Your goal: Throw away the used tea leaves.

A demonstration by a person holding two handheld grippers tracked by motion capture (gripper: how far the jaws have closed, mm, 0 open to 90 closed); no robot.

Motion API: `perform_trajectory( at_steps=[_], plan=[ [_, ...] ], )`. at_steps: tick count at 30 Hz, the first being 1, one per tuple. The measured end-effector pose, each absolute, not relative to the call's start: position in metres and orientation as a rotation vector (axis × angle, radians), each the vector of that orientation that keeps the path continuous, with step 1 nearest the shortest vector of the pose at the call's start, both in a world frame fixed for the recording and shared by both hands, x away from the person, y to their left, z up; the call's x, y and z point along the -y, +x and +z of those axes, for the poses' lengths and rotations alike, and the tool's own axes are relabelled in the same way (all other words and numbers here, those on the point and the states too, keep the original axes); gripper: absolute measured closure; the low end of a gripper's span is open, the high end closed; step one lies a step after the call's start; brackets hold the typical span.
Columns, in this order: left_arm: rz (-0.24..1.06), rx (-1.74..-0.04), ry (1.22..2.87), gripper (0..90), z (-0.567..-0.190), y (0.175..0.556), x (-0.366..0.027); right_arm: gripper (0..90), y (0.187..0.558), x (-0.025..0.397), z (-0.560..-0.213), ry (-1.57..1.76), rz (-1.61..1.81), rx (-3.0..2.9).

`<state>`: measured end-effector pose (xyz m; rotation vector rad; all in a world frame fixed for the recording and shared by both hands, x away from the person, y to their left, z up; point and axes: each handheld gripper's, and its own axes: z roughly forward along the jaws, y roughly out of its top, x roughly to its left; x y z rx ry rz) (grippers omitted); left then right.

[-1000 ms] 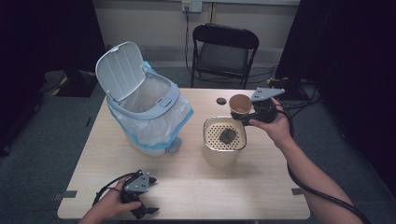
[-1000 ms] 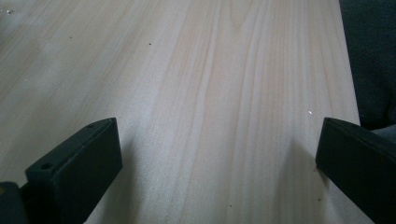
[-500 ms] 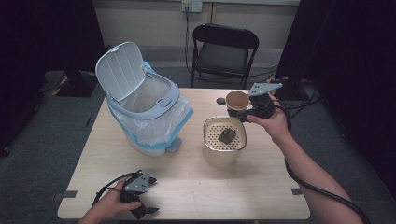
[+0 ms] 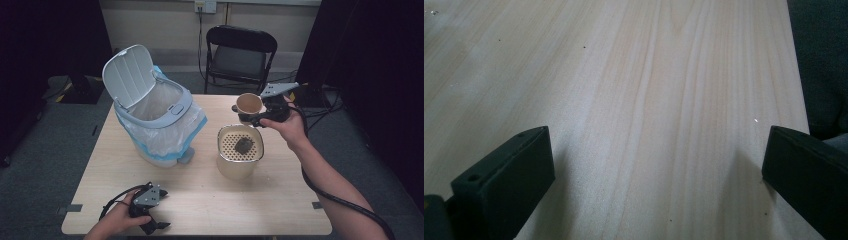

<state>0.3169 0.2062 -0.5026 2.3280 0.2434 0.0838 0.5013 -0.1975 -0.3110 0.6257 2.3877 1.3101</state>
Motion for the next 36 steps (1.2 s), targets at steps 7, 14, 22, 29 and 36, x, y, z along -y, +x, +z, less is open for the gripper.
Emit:
perform_trajectory(
  at_steps=[7,14,22,29,36],
  plan=[
    [0.084,-0.243,2.328,0.0,-0.503,0.317,-0.206,28.0,0.503,0.186,-0.301,0.624,1.338,-2.413],
    [0.082,-0.242,2.330,0.0,-0.502,0.317,-0.206,28.0,0.504,0.178,-0.292,0.619,1.349,-2.447],
    [0.082,-0.242,2.328,0.0,-0.502,0.317,-0.206,28.0,0.507,0.171,-0.279,0.606,1.349,-2.469],
    [0.084,-0.239,2.329,0.0,-0.502,0.317,-0.206,28.0,0.511,0.165,-0.269,0.608,1.350,-2.478],
    [0.083,-0.239,2.329,0.0,-0.502,0.317,-0.206,28.0,0.515,0.159,-0.261,0.604,1.346,-2.493]
  ],
)
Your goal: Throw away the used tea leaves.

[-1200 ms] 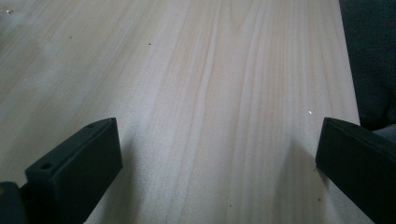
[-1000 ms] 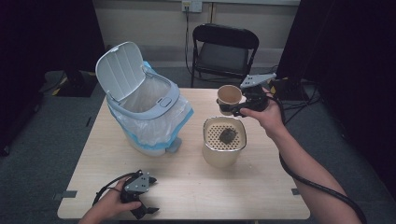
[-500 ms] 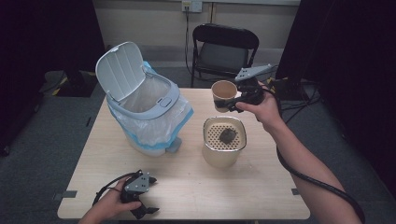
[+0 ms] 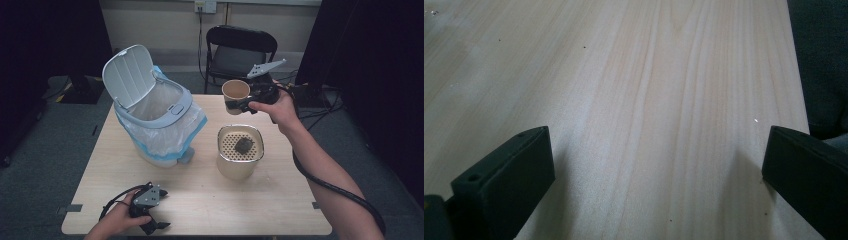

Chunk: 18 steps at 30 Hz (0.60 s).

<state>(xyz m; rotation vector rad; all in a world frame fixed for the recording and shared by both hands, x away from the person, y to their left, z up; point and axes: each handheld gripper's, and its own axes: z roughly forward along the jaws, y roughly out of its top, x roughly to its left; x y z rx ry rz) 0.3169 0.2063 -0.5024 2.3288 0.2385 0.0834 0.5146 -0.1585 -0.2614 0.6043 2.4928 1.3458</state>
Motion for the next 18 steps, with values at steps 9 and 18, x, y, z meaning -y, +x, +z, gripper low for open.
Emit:
perform_trajectory(
  at_steps=[9,18],
  plan=[
    [0.084,-0.241,2.330,0.0,-0.502,0.317,-0.206,28.0,0.518,0.152,-0.249,0.604,1.350,-2.491],
    [0.089,-0.242,2.337,0.0,-0.502,0.317,-0.206,28.0,0.522,0.140,-0.239,0.585,1.350,-2.501]
  ],
)
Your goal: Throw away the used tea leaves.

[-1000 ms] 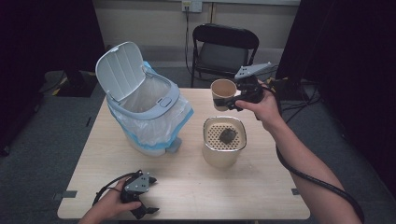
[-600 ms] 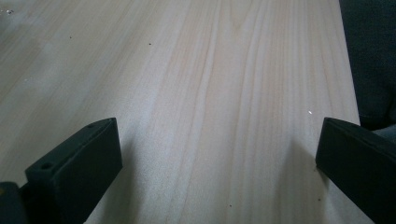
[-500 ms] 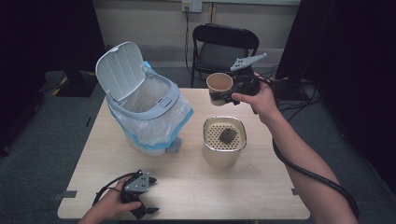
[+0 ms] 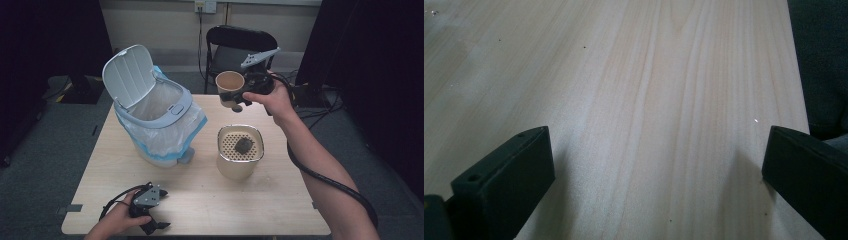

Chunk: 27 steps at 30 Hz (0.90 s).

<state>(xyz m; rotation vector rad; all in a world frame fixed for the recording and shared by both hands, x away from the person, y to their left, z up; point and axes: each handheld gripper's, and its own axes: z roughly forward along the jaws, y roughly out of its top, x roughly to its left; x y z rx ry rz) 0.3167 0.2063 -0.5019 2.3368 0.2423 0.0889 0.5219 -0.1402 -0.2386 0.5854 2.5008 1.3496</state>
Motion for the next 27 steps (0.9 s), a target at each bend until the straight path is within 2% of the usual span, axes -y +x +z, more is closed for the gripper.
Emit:
perform_trajectory(
  at_steps=[27],
  plan=[
    [0.088,-0.243,2.337,0.0,-0.502,0.317,-0.206,28.0,0.531,0.085,-0.212,0.498,1.347,-2.518]
  ],
)
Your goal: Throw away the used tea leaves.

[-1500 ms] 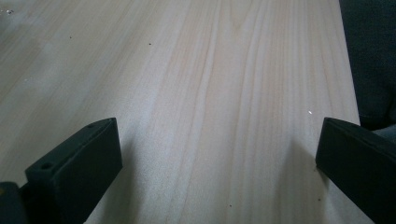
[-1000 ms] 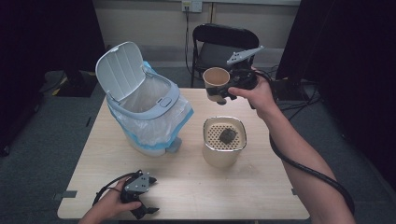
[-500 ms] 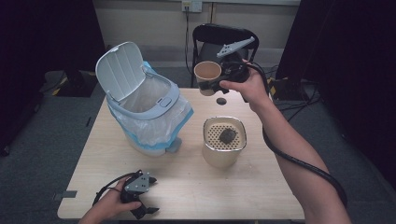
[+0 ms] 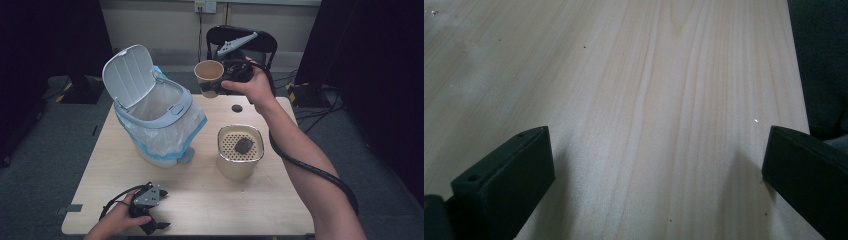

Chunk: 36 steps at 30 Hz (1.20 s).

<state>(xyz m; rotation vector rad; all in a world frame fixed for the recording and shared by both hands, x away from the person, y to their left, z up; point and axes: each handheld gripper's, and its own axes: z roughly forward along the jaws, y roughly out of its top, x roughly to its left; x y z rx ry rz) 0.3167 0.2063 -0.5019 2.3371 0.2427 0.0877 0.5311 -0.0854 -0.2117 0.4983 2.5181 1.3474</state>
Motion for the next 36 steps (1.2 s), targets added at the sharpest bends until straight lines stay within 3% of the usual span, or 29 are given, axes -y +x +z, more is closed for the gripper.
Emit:
perform_trajectory(
  at_steps=[36],
  plan=[
    [0.084,-0.244,2.336,0.0,-0.502,0.317,-0.206,27.8,0.533,0.001,-0.211,0.379,1.416,-2.576]
  ],
)
